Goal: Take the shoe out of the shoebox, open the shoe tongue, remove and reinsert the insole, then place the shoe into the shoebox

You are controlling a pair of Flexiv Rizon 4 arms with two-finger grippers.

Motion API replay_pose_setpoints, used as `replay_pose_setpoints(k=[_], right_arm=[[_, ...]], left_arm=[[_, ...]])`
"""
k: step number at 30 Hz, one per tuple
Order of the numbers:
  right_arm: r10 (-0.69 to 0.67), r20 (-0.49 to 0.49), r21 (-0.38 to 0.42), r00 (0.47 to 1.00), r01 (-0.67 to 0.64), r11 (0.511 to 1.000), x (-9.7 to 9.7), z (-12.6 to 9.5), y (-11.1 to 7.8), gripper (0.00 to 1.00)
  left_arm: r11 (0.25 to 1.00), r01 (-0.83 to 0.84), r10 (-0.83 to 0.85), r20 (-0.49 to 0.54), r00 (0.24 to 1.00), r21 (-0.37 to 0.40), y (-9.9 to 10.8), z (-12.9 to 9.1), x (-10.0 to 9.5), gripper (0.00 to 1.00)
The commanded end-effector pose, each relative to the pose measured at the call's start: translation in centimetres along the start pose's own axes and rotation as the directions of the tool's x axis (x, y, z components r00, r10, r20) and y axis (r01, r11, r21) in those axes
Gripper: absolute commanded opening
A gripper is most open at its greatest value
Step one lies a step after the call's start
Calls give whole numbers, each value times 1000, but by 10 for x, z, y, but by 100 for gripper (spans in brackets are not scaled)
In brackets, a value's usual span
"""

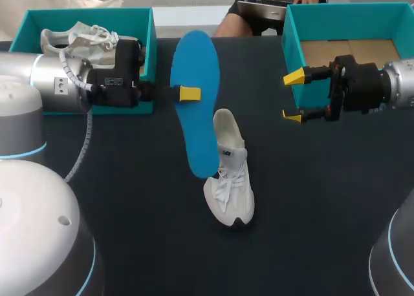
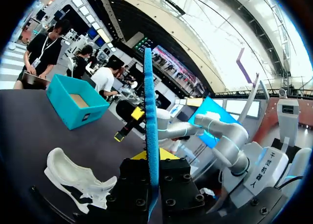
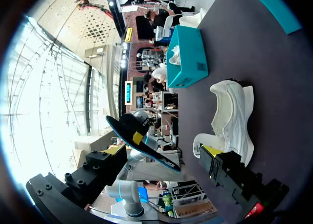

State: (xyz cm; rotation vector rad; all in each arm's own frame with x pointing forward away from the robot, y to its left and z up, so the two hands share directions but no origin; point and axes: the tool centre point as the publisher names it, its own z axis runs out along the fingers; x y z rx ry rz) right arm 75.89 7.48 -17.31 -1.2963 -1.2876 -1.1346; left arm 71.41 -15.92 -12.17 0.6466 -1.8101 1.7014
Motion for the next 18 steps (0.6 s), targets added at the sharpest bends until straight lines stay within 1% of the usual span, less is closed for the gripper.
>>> replay_pose_setpoints(k=[1,6,7,8,9,10,11,13,14,15,16,18], right_arm=[[0,1,-2,1000,0,1000,0,1,0,100],[0,1,-2,1000,0,1000,0,1,0,100],[0,1,-2,1000,0,1000,0,1,0,100],[0,1,-2,1000,0,1000,0,1,0,100],[0,1,-2,1000,0,1000,0,1,0,100],[0,1,-2,1000,0,1000,0,1,0,100],[0,1,-2,1000,0,1000,0,1,0,100],[0,1,-2,1000,0,1000,0,1,0,100],[0,1,-2,1000,0,1000,0,1,0,100],[0,1,-2,1000,0,1000,0,1,0,100],[0,1,-2,1000,0,1000,0,1,0,100],[0,1,-2,1000,0,1000,0,1,0,100]], left_arm=[[993,113,-114,9,993,32,4,1,2,0],[993,113,-114,9,993,32,4,1,2,0],[983,183,-183,27,983,10,8,4,-4,0],[975,224,-224,25,974,4,12,6,-11,0],[968,250,-250,-6,968,15,15,7,-15,0],[953,302,-302,8,953,5,18,9,-22,0],[941,338,-338,-2,941,14,21,11,-29,0],[905,425,-425,8,905,-5,29,15,-42,0],[901,434,-434,11,901,-2,31,16,-46,0],[886,464,-463,36,886,-23,35,18,-51,0],[871,490,-489,21,872,-23,37,20,-54,0],[842,539,-538,27,842,-34,39,22,-60,0]])
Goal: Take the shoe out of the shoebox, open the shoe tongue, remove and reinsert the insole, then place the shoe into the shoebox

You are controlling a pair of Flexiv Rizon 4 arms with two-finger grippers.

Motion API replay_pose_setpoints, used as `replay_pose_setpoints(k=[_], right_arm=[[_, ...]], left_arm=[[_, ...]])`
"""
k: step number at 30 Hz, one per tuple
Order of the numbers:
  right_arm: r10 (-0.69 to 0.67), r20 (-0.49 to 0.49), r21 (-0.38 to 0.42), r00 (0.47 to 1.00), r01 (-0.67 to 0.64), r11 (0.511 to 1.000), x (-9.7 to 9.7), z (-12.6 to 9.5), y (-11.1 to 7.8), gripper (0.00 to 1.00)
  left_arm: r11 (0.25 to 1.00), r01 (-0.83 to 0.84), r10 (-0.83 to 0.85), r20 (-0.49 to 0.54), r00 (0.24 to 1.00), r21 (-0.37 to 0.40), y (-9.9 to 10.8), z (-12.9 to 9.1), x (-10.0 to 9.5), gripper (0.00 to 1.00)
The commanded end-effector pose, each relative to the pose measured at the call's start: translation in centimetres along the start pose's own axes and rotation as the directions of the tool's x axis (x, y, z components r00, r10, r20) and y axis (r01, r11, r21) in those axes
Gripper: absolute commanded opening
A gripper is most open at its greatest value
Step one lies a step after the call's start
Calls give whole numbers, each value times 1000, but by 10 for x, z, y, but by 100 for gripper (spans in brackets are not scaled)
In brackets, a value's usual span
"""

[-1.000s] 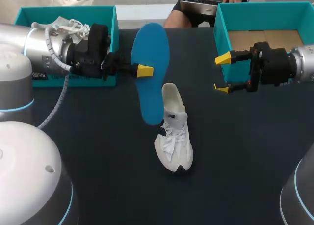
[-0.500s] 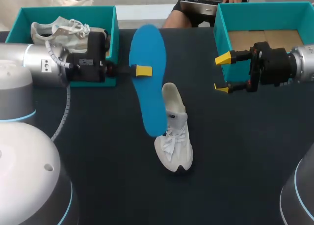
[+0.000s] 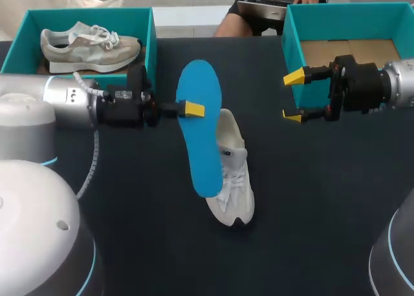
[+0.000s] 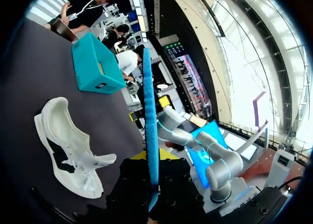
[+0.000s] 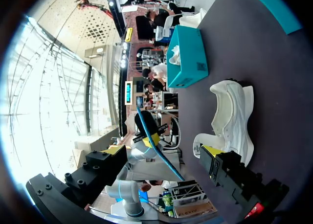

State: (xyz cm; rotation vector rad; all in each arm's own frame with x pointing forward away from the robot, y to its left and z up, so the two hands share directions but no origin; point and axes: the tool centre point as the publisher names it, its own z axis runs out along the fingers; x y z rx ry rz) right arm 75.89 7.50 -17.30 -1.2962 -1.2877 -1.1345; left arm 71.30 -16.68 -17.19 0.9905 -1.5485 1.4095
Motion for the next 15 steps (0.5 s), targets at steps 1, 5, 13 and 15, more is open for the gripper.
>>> replay_pose_setpoints(k=[1,5,13,15], right_arm=[[0,1,-2,1000,0,1000,0,1,0,100],[0,1,-2,1000,0,1000,0,1,0,100],[30,254,-70,967,-13,997,5,14,-1,100],[27,321,-88,947,2,996,7,20,-2,100]], left_arm=[[988,149,-150,-7,989,-39,-8,14,-26,0],[982,187,-187,-7,982,-29,-9,18,-30,0],[979,202,-202,-61,977,-3,-14,23,-22,0],[973,232,-231,-57,971,11,-17,23,-25,0]])
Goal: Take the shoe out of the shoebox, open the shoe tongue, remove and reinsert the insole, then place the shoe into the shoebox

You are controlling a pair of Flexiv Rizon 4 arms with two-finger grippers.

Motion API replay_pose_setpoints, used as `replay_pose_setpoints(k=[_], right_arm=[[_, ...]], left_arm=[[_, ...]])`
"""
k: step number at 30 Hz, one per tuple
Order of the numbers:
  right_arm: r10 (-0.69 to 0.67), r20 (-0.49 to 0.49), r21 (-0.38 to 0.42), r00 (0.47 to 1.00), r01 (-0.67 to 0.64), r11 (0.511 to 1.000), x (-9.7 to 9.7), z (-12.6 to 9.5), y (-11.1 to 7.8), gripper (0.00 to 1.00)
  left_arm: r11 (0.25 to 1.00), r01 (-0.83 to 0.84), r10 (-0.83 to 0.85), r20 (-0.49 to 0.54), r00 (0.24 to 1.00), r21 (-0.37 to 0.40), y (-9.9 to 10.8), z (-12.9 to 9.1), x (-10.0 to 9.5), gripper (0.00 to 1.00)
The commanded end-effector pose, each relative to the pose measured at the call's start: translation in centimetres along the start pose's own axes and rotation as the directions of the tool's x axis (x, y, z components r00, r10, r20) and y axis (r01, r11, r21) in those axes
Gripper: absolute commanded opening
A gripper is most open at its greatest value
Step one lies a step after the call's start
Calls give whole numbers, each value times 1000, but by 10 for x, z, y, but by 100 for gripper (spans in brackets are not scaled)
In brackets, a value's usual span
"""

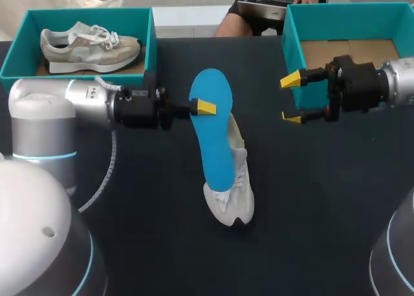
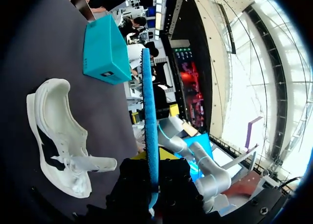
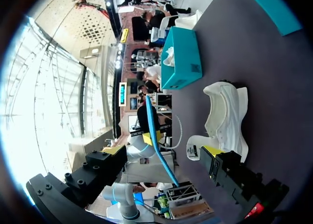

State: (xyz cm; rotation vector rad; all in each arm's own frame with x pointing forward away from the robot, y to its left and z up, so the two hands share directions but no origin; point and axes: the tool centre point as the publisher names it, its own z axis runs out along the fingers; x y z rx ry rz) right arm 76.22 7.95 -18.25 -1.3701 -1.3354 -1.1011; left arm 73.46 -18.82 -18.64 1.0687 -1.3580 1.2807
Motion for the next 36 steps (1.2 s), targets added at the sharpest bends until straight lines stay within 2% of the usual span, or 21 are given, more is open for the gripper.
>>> replay_pose_setpoints(k=[1,5,11,17,20,33,36], right_arm=[[35,316,-90,948,-6,996,19,16,-7,100],[13,396,-121,918,38,992,28,24,-12,100],[5,574,-153,819,101,983,53,36,-22,100],[-26,708,-115,706,152,982,86,47,-27,100],[-35,754,-95,656,161,982,95,51,-26,100],[-35,754,-95,656,161,982,95,51,-26,100],[23,885,-116,465,173,978,99,62,-25,100]], left_arm=[[999,42,-42,0,999,29,-3,2,-5,0],[996,77,-77,-3,997,37,-9,2,-5,0],[993,110,-110,-12,994,36,-16,4,-2,0],[991,129,-128,-23,991,21,-15,3,-2,0],[990,139,-139,-14,990,27,-13,1,-3,0],[988,149,-149,-10,989,32,-13,-1,-4,0],[988,149,-149,-10,989,32,-13,-1,-4,0]])
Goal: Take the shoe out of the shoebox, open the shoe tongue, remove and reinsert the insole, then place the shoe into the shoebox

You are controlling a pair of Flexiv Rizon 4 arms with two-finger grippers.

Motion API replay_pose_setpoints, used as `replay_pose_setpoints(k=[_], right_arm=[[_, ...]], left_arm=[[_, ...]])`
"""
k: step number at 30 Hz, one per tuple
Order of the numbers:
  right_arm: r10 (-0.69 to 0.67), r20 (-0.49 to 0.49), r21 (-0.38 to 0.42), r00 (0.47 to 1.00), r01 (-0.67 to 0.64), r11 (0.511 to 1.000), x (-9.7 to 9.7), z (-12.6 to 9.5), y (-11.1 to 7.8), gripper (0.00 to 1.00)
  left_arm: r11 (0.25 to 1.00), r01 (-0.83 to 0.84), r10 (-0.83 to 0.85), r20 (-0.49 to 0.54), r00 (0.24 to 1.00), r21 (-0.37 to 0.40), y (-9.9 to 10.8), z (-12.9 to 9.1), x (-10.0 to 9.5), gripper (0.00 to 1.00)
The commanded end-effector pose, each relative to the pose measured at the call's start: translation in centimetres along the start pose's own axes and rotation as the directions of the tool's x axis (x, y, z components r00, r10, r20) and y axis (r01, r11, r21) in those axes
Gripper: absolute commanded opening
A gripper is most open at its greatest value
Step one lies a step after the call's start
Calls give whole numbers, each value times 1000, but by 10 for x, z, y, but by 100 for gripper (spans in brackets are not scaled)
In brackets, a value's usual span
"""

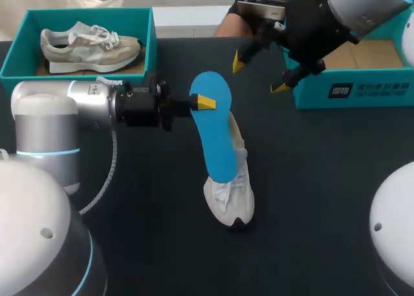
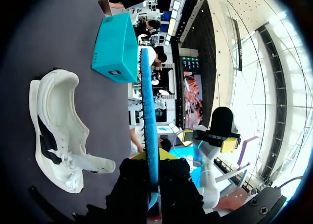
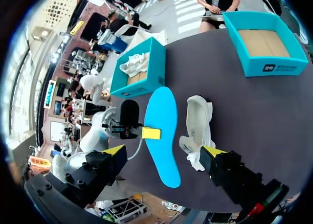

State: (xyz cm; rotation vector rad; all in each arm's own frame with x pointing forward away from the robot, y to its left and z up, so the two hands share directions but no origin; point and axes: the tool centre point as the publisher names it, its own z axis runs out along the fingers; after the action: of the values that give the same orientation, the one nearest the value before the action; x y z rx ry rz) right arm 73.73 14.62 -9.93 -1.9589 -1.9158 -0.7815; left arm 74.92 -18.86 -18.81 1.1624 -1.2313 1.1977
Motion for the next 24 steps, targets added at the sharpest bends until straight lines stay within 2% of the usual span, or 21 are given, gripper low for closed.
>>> replay_pose_setpoints(k=[1,2,4,10,13,24], right_arm=[[29,415,-16,910,-25,1000,15,7,1,100],[17,484,-23,875,-7,1000,20,8,0,100],[0,546,-12,838,8,1000,27,11,-1,100],[-40,631,-13,775,62,998,35,13,-4,100],[-69,687,-6,724,102,995,40,13,-6,100],[-69,687,-6,724,102,995,40,13,-6,100]], left_arm=[[1000,0,0,1,1000,2,1,0,0,0],[1000,0,0,1,1000,2,1,0,0,0],[1000,0,0,1,1000,2,1,0,0,0],[1000,0,0,1,1000,2,1,0,0,0],[1000,0,0,1,1000,2,1,0,0,0],[1000,0,0,1,1000,2,1,0,0,0]])
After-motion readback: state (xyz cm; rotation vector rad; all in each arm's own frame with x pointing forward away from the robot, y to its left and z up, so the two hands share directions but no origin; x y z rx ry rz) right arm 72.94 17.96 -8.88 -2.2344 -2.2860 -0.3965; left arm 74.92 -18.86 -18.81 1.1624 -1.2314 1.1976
